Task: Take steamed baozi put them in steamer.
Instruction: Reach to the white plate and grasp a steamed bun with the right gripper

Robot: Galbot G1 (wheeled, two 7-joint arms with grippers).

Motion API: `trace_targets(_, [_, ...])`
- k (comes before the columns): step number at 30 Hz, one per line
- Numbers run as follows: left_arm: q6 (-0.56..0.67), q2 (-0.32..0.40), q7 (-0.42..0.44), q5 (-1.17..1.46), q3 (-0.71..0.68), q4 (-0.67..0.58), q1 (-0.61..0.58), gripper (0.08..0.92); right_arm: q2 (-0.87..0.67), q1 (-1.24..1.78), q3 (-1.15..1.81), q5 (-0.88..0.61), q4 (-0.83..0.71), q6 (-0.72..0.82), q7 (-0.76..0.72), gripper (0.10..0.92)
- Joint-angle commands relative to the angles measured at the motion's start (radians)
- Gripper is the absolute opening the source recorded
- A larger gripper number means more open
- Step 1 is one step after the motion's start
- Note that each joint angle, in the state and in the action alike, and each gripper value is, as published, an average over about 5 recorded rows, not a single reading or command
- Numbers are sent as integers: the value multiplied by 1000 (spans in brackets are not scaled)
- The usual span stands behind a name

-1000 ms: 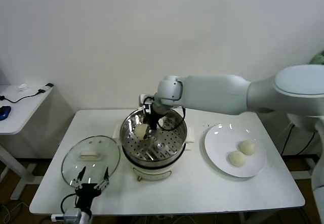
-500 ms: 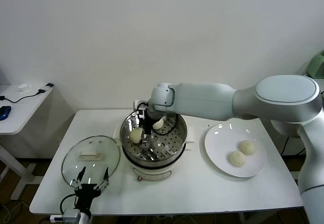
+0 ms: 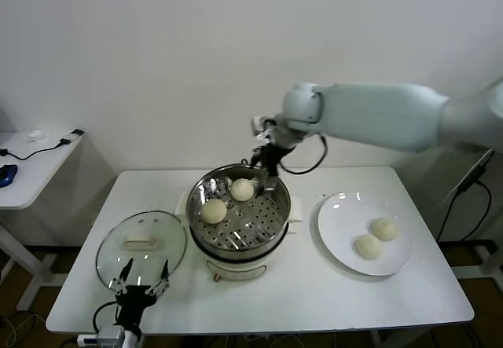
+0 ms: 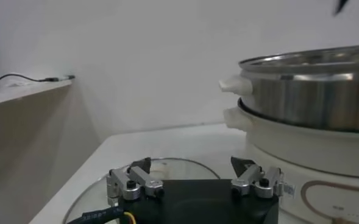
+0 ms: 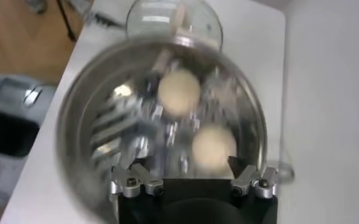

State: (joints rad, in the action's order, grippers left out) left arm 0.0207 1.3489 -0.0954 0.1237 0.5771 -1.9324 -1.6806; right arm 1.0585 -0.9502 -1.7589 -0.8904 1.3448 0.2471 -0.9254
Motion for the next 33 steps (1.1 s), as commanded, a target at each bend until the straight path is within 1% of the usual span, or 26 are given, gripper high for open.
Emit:
trace_targets(1, [2,0,-1,0,2,7,1,823,-391,-182,-297,232,141,-97,-102,823])
trace_targets(4, [1,5,-1,-1,4,8,1,823,-457,-84,-281,338,105,-106,-96,823])
trace_targets(11, [-1,23,-1,-10,12,15,-3,823,-506,201,-79,460,28,-76,-58,823])
trace_targets(15, [2,28,-3,-11,17,19,-10,823,-497,384,65,493,-8,-49,-38,823])
trace_targets(19, [6,29,-6,-11,20,25,-15,823,-476,489,157,519,-28,-32,-10,823])
trace_targets(33, [8,24,-7,-10,17,45,-1,823,-371,613,266,562,-117,31,72,823])
